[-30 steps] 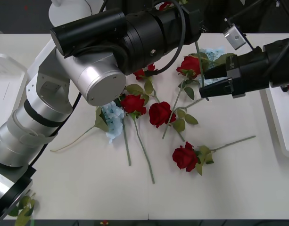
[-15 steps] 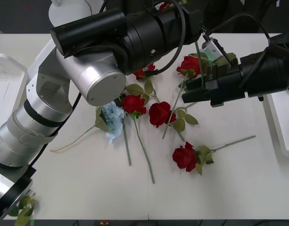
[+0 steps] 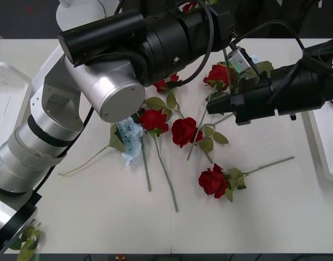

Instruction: Place the red flowers into the right box and the blue flowers into the left box. If a person shows an open palm, hand one flower to the person first, then continue sorting.

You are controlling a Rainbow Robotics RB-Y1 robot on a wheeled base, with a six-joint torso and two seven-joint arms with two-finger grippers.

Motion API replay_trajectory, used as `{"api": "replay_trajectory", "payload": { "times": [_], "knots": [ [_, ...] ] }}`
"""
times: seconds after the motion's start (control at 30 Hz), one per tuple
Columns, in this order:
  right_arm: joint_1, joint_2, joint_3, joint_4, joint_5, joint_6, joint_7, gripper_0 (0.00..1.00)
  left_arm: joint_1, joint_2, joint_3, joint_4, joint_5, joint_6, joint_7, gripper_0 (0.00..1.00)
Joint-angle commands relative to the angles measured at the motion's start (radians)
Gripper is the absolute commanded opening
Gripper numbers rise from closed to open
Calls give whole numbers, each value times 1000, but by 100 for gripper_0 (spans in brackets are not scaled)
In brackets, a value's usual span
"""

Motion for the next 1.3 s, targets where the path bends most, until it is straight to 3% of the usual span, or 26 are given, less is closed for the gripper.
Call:
{"api": "replay_trajectory", "payload": {
  "times": [0.03, 0.33, 0.8, 1.1, 1.3],
  "knots": [
    [-17, 23, 4, -31, 11, -10, -38, 0, -50, -20, -7, -18, -10, -16, -8, 100],
    [-25, 22, 6, -31, 47, -7, -47, 0, -50, -20, -7, -18, -10, -16, -8, 100],
    [-78, 0, 1, -13, 223, 106, -84, 0, -50, -20, -7, -18, -10, -16, -8, 100],
    [-98, -122, 1, 92, 249, 149, -264, 0, 23, 210, 20, -140, 95, -6, 11, 100],
    [-97, -240, 4, 199, 326, 161, -331, 0, 163, 392, 137, -303, 187, 121, -5, 100]
  ]
}}
